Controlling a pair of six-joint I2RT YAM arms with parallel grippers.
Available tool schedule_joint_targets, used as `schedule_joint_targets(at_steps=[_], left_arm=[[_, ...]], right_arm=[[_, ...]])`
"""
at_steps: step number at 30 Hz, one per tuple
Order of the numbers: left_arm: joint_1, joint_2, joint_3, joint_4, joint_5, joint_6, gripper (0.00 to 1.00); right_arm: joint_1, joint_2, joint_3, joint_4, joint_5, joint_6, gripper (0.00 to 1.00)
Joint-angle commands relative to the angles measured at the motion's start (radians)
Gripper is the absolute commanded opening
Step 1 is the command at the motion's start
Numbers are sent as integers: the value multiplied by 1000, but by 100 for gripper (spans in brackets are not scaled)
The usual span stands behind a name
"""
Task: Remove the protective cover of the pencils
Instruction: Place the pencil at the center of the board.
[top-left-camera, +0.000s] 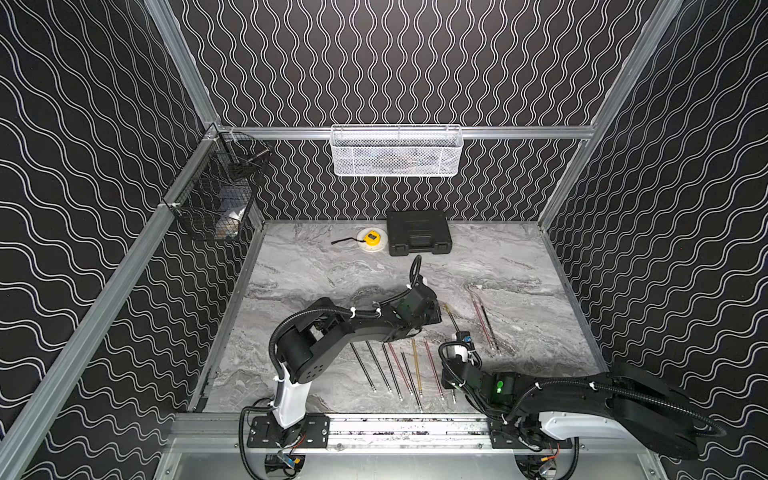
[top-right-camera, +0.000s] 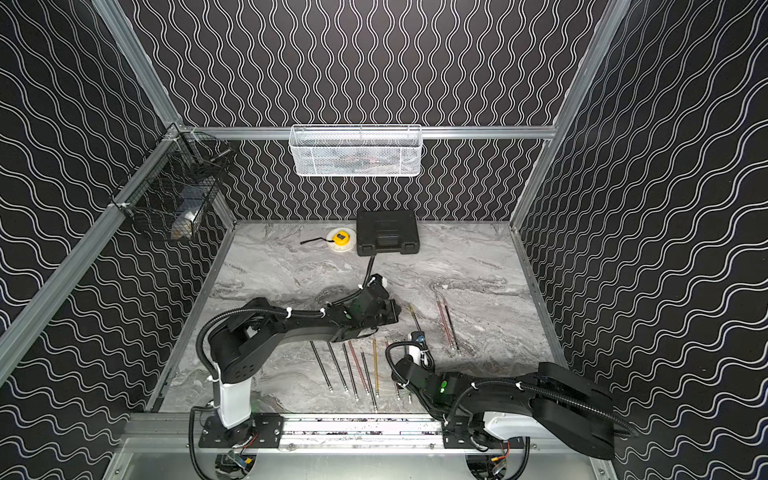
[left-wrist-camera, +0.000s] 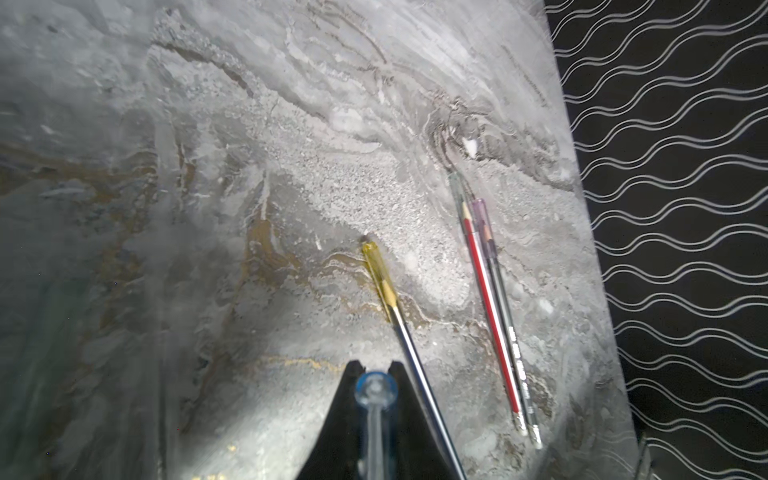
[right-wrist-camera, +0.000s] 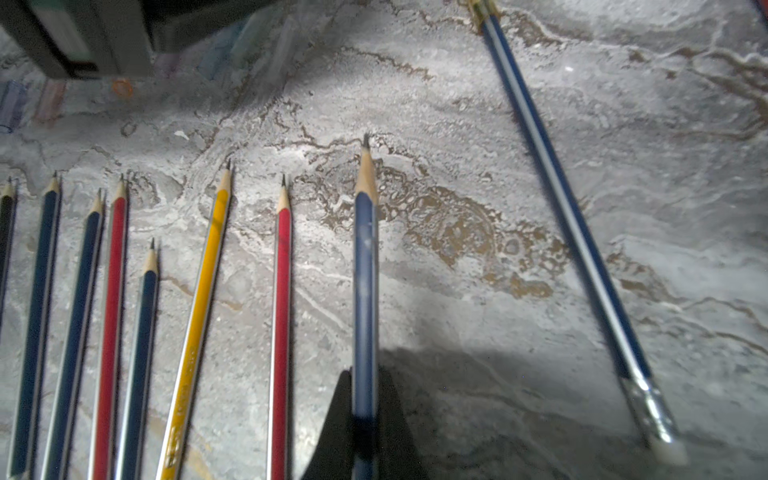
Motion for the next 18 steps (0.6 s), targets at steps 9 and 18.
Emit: schedule_joint_targets(at_steps=[9,18], left_arm=[[-4,78,56,-117,-72,33,0],[-4,93,71,-152,-98,39,4]], right_arm=[[-22,38,8,38,-54,21,16],[-24,38,8,38,-62,24,36]])
